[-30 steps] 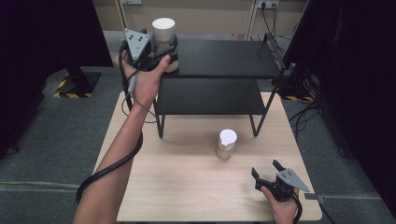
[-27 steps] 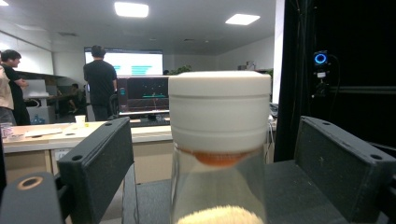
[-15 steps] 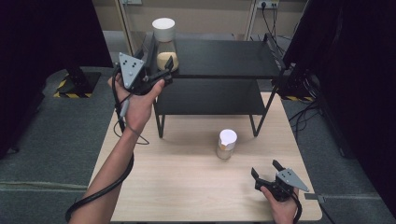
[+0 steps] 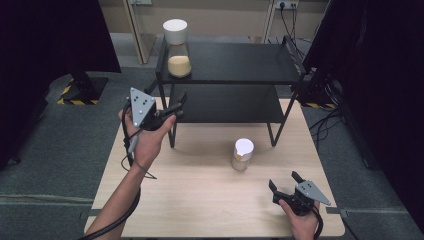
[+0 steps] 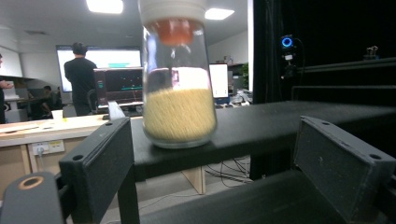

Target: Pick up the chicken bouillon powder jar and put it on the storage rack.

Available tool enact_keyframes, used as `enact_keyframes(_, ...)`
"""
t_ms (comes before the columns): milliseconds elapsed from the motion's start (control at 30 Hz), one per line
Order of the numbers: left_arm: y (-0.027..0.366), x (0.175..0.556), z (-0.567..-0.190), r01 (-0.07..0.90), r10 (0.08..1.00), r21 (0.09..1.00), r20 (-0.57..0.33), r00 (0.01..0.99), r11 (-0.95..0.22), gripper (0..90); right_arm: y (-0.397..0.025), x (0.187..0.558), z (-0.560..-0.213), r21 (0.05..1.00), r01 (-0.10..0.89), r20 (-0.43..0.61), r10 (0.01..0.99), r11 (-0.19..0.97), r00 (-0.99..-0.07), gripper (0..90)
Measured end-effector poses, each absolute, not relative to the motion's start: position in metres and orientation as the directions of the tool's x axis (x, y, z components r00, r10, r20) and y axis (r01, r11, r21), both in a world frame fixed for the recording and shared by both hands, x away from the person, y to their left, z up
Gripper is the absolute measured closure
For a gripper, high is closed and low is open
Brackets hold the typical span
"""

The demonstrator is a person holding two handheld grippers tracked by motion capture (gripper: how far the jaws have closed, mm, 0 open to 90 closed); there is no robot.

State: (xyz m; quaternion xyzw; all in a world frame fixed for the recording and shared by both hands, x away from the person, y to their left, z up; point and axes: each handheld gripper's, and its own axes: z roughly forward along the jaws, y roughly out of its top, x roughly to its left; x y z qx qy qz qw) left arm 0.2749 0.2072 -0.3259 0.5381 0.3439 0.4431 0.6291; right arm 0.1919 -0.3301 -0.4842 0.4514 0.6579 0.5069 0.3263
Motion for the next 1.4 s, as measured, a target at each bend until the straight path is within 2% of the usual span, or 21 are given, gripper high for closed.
enact_keyframes(533, 0.206, 0.260, -0.388, -0.141, 0.906, 0.990, 0.038, 0.421, 0.024, 11.4, -0.330, 0.192, -0.484, 0.962, 0.262, 0.027, 0.925, 0.079, -0.380, 6.1)
enact_keyframes(833, 0.207, 0.253, -0.415, -0.139, 0.902, 0.990, 0.038, 0.431, 0.025, 11.3, -0.330, 0.192, -0.484, 0.962, 0.261, 0.026, 0.924, 0.081, -0.381, 6.1)
enact_keyframes(1400, 0.208, 0.235, -0.469, -0.078, 0.897, 0.997, 0.008, 0.442, 0.030, 11.3, -0.330, 0.192, -0.484, 0.962, 0.260, 0.025, 0.924, 0.082, -0.382, 6.1)
